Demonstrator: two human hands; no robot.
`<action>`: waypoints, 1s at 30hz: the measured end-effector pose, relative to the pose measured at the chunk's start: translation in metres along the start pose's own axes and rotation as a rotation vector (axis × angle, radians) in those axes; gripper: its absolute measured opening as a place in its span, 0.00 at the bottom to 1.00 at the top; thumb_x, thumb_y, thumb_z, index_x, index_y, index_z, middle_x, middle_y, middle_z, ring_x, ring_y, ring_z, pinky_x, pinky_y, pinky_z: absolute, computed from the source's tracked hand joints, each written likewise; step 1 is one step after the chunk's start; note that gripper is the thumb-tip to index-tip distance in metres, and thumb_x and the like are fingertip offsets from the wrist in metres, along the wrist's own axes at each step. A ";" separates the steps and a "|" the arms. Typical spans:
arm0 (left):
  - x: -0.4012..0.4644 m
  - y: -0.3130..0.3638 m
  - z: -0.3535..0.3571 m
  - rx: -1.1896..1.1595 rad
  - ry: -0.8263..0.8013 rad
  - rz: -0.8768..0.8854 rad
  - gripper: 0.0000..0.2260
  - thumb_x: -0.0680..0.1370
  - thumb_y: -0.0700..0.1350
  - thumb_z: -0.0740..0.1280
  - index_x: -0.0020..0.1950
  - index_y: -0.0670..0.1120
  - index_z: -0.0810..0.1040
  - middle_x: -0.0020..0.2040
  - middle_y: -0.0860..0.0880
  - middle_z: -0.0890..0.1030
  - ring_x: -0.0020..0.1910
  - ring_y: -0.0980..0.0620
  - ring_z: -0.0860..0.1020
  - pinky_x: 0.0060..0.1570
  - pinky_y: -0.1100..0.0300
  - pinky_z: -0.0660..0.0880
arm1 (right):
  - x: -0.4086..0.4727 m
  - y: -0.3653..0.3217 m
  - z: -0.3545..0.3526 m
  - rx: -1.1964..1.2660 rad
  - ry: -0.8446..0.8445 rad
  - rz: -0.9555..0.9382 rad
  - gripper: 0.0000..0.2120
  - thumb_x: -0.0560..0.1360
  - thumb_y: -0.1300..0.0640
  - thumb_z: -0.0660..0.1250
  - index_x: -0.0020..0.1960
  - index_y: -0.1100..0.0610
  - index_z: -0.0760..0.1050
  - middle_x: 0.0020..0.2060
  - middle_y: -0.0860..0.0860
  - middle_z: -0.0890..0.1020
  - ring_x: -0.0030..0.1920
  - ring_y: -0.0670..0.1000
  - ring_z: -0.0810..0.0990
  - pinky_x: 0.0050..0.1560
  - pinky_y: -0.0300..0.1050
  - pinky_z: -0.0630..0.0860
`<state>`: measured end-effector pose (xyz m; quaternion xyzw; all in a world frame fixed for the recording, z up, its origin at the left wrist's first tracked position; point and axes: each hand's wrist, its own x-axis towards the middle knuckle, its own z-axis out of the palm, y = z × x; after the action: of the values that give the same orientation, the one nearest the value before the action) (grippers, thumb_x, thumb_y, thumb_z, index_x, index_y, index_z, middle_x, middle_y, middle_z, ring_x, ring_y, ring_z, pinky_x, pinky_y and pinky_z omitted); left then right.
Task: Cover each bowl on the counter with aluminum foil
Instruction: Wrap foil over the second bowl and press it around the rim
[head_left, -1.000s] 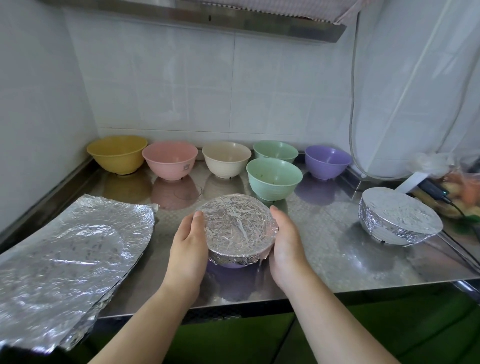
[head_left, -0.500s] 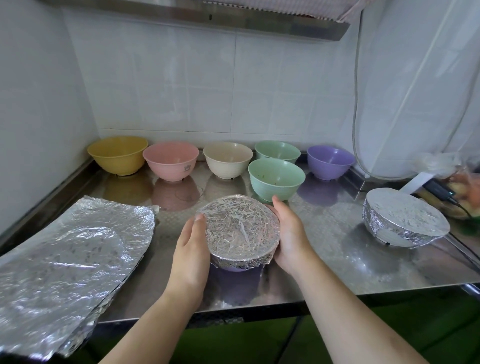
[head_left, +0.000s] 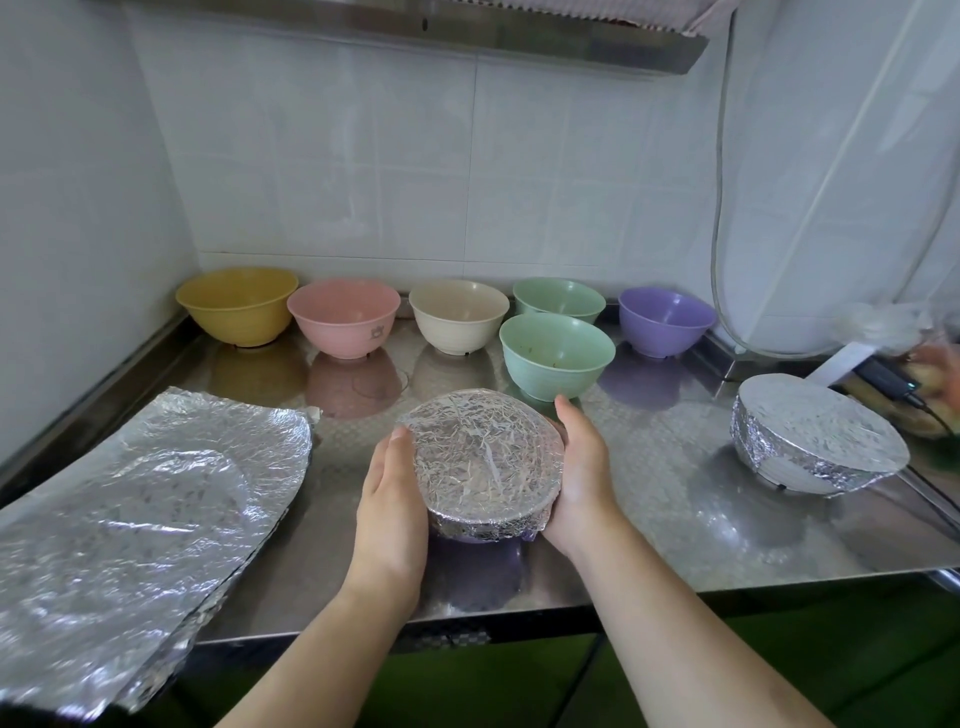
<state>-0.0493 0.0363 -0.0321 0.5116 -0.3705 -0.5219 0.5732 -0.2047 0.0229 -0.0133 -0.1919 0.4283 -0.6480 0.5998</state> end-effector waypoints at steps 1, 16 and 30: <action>0.000 0.000 0.000 0.000 0.003 0.002 0.10 0.86 0.57 0.57 0.63 0.62 0.76 0.57 0.69 0.75 0.63 0.64 0.73 0.67 0.62 0.60 | 0.000 0.000 0.000 0.003 -0.003 0.004 0.26 0.85 0.41 0.59 0.55 0.62 0.84 0.52 0.63 0.88 0.49 0.61 0.88 0.55 0.55 0.80; 0.001 0.003 0.000 0.014 -0.059 0.051 0.21 0.86 0.58 0.57 0.78 0.55 0.70 0.74 0.63 0.71 0.73 0.63 0.67 0.76 0.59 0.58 | -0.003 -0.004 -0.001 -0.034 -0.047 0.017 0.25 0.84 0.43 0.60 0.50 0.58 0.89 0.55 0.61 0.87 0.54 0.61 0.87 0.62 0.57 0.79; 0.017 -0.006 -0.012 -0.064 -0.145 0.001 0.31 0.74 0.72 0.64 0.74 0.60 0.76 0.70 0.63 0.78 0.72 0.59 0.73 0.78 0.48 0.61 | -0.004 0.003 0.004 0.018 -0.003 -0.035 0.27 0.84 0.41 0.61 0.63 0.62 0.83 0.57 0.63 0.87 0.60 0.63 0.85 0.69 0.61 0.76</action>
<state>-0.0357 0.0230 -0.0420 0.4538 -0.3944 -0.5688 0.5613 -0.1990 0.0256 -0.0128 -0.1948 0.4180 -0.6622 0.5906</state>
